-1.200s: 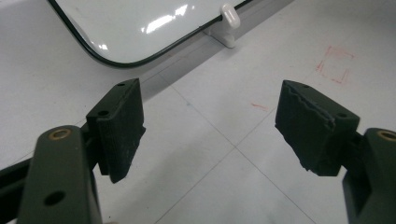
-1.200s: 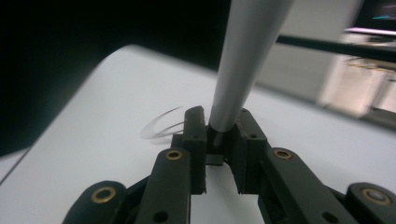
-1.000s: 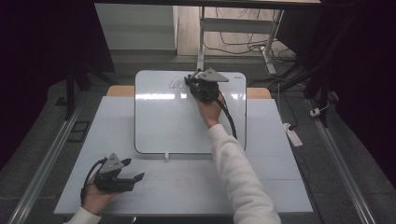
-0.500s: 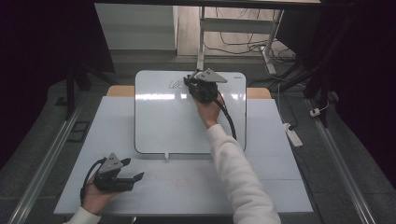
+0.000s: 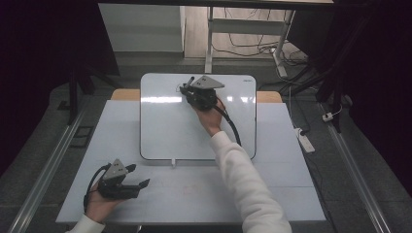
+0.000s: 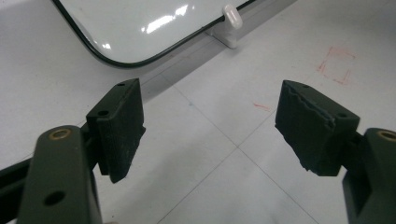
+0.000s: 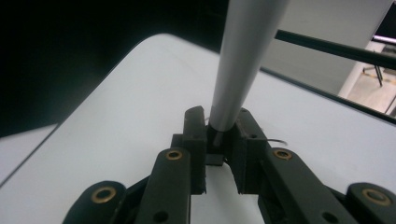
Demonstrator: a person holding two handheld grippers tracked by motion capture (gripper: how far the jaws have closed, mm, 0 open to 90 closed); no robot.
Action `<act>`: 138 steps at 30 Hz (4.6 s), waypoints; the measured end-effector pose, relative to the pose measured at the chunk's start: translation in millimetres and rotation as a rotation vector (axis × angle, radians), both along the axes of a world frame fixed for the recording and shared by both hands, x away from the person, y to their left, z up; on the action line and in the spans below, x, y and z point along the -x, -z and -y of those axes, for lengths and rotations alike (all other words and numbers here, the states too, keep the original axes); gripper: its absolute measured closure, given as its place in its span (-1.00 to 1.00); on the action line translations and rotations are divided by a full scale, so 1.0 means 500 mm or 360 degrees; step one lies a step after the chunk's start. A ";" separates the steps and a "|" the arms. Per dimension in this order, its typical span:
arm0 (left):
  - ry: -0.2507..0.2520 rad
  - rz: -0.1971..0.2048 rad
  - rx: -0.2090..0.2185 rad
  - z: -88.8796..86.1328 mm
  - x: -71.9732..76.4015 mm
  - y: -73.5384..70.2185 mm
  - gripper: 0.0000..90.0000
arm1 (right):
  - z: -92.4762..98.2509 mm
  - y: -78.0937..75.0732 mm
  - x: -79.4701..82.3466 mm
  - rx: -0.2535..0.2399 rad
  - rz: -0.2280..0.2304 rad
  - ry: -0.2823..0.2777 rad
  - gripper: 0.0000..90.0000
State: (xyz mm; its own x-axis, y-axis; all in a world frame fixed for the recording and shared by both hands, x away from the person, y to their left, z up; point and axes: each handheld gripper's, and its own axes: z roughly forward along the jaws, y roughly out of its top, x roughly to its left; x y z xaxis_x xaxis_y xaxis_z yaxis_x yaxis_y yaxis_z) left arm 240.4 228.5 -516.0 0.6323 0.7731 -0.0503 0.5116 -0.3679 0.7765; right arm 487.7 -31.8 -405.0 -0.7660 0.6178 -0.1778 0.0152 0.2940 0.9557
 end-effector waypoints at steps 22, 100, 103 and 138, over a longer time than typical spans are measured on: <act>-0.0007 0.0004 0.0007 -0.005 0.001 0.000 -0.46 | -0.016 0.003 -0.005 -0.0097 -0.0047 0.0004 0.73; -0.0065 0.0039 0.0046 -0.008 -0.011 -0.003 -0.46 | 0.206 0.069 0.254 -0.0045 -0.0343 -0.0291 0.72; -0.0068 0.0041 0.0052 -0.009 -0.011 -0.004 -0.46 | 0.205 0.075 0.262 -0.0044 -0.0347 -0.0308 0.72; 0.0547 0.0401 0.0218 0.278 -0.108 -0.180 0.39 | 0.157 0.133 0.313 0.0018 -0.0551 -0.0547 0.72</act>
